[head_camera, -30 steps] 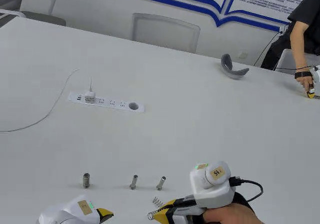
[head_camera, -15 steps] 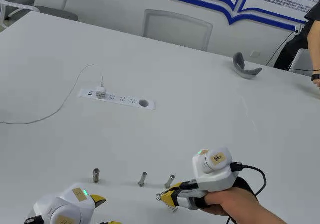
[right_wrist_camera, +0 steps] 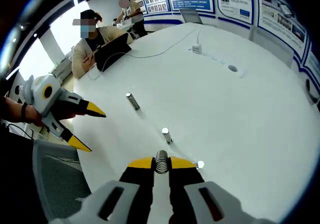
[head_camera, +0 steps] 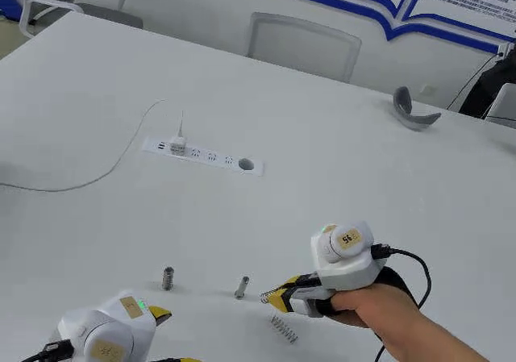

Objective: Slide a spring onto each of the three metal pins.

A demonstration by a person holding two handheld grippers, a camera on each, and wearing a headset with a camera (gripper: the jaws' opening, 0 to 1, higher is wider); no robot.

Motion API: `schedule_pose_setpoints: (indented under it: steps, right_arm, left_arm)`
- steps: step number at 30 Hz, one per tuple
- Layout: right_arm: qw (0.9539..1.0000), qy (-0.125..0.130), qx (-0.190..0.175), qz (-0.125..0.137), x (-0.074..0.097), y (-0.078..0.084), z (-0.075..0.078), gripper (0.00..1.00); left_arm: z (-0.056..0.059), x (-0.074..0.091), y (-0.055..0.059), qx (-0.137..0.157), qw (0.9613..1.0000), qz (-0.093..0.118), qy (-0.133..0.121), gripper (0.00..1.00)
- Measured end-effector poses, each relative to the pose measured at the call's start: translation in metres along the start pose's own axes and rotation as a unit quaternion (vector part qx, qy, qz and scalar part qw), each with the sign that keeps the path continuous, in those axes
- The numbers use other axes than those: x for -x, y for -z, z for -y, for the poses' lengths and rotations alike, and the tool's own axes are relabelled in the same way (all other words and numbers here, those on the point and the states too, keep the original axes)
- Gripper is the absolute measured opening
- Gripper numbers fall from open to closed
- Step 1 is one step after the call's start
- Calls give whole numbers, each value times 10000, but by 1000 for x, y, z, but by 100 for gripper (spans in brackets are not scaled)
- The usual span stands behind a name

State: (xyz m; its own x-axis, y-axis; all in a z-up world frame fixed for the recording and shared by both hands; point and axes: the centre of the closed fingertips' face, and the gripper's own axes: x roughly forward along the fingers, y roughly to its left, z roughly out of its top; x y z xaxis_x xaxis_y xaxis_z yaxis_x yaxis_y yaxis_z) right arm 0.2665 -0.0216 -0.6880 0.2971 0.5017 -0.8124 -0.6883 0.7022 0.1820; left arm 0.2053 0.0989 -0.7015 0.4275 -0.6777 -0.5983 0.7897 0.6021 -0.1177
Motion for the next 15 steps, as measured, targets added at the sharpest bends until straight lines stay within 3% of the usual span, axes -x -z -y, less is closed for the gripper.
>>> schedule_pose_setpoints:
  steps: [15]
  right_arm:
    - [9996, 37, 230, -136, -9, -21, 7, 12]
  left_arm:
    - [-7, 10, 3, 251, 9996, 91, -39, 60]
